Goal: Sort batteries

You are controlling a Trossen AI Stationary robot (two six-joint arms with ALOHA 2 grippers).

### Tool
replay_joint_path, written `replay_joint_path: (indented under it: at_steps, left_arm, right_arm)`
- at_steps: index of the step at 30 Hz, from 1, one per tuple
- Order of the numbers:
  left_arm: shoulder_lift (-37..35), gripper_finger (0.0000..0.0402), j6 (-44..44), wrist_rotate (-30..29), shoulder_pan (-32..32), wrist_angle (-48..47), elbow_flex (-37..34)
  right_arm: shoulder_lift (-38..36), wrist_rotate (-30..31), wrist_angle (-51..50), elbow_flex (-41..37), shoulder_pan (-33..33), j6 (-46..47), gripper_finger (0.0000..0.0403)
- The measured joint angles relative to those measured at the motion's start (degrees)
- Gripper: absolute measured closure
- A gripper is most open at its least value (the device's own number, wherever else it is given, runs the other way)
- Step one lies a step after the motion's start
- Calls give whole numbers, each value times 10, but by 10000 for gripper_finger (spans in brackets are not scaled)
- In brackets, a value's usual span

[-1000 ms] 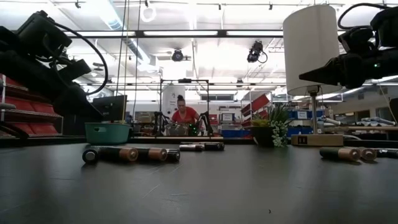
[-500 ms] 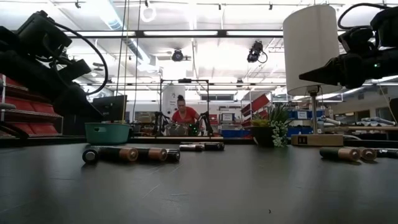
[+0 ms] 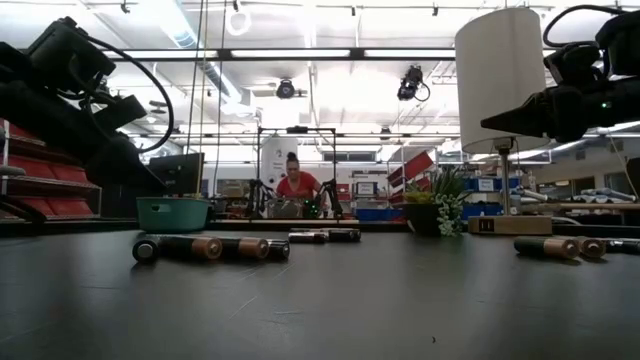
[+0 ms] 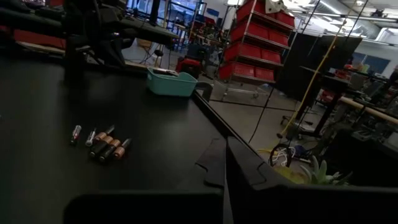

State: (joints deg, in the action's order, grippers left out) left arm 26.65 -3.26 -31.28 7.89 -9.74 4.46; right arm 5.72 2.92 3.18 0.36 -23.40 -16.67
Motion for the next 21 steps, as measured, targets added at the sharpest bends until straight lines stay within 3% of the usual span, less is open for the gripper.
replay_joint_path:
  at_steps: [6,15,21]
  left_arm:
    - [0,382,9,0,0,19,0]
    - [0,382,-265,3,0,147,0]
    - [0,382,-285,3,0,282,0]
  right_arm:
    - [0,0,0,0,0,0,400]
    - [0,0,1,0,0,0,398]
    - [0,4,34,0,0,14,400]
